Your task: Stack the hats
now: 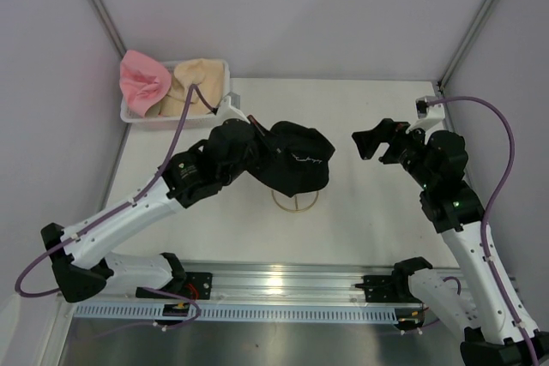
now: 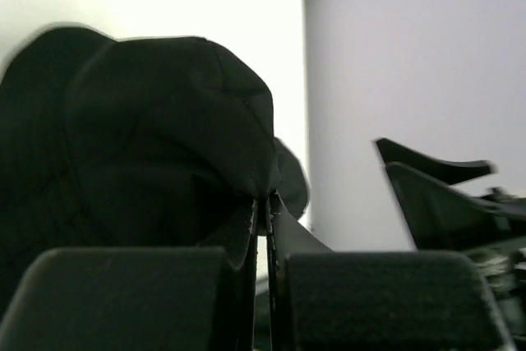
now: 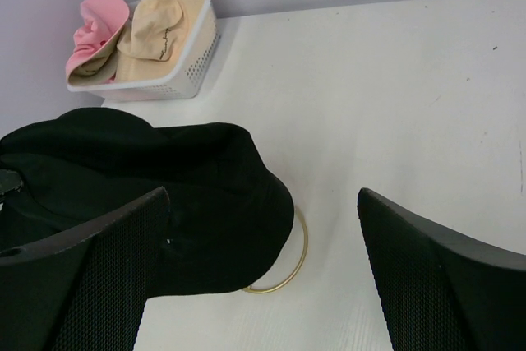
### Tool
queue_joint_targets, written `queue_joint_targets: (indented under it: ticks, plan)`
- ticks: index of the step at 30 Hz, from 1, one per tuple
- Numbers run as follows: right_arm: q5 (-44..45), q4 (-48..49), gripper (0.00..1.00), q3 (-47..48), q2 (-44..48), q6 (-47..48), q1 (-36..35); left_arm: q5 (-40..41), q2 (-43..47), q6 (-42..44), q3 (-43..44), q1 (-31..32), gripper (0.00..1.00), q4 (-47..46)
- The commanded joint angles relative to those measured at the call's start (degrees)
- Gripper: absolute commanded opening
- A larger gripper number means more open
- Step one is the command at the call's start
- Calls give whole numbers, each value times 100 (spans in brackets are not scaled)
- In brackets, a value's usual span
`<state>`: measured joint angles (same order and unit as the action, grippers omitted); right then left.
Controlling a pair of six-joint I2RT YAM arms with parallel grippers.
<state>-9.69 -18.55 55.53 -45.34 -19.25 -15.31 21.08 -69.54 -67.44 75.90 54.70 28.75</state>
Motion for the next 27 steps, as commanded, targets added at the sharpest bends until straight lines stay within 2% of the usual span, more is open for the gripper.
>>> queue_joint_targets:
  ticks: [1, 2, 6, 9, 12, 15, 19, 20, 21, 22, 24, 25, 27]
  plan:
    - [-76, 176, 100, 99, -62, 26, -7, 818, 388, 1003, -136, 50, 1, -19]
    - [-77, 176, 99, 99, -80, 35, -16, 923, 388, 1562, -259, 41, 1, -71]
    - [-190, 255, 99, 37, -212, 26, -7, 1223, 336, 2296, -531, 41, 1, 25]
    - [-340, 281, 99, 11, -343, 8, -16, 1136, 362, 2314, -900, 50, 1, 104]
    - [-349, 325, 99, -68, -449, 0, -16, 611, 441, 2244, -1820, 41, 1, -229]
    - [-375, 457, 99, -182, -554, -88, -33, 135, 573, 2296, -2279, 93, 1, -870]
    - [-148, 615, 99, -472, -747, -377, -33, 133, 766, 2577, -2694, 356, 3, -1319]
    - [10, 607, 99, -560, -792, -500, -25, 177, 818, 2752, -2755, 418, 17, -1346]
    - [177, 598, 100, -708, -835, -606, -33, 255, 976, 2806, -2817, 497, 26, -1311]
    - [396, 563, 99, -771, -914, -798, -25, 352, 1090, 2850, -2826, 507, 54, -1285]
    - [468, 597, 100, -929, -994, -1001, -7, 528, 1484, 2886, -2853, 507, 78, -1092]
    - [442, 650, 100, -991, -1038, -1237, 2, 694, 1635, 2946, -2835, 498, 98, -1039]
    - [293, 860, 99, -1166, -1047, -1511, 11, 827, 1943, 3087, -2712, 507, 100, -977]
